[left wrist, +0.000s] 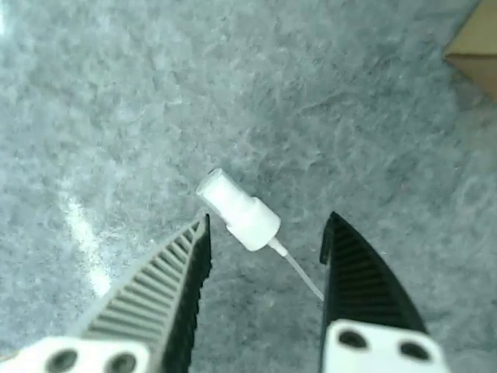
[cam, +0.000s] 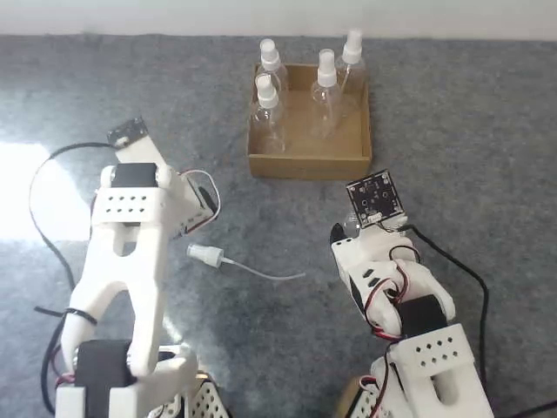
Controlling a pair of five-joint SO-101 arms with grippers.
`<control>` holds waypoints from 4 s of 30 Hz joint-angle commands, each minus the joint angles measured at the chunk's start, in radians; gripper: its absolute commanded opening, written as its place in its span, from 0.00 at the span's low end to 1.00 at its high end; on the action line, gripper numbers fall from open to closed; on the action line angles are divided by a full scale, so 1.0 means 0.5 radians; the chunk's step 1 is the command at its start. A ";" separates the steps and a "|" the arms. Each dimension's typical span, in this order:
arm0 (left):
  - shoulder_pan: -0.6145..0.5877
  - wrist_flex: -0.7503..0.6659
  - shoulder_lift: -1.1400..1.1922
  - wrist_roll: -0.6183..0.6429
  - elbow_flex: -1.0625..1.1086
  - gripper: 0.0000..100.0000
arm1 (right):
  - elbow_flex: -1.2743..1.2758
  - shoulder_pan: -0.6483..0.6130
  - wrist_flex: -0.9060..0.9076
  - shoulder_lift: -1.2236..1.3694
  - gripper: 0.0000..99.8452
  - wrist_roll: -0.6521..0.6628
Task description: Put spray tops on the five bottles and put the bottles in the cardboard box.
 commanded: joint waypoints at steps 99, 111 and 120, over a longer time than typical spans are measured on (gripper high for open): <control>-0.181 -0.313 0.816 -0.249 0.002 0.16 | -0.021 0.032 -0.014 -0.038 0.17 -0.006; -0.181 -0.304 0.792 -0.236 -0.023 0.16 | -0.018 0.032 -0.014 -0.038 0.17 -0.009; -0.175 -0.110 0.792 -0.242 -0.219 0.06 | -0.018 0.032 -0.014 -0.038 0.17 -0.018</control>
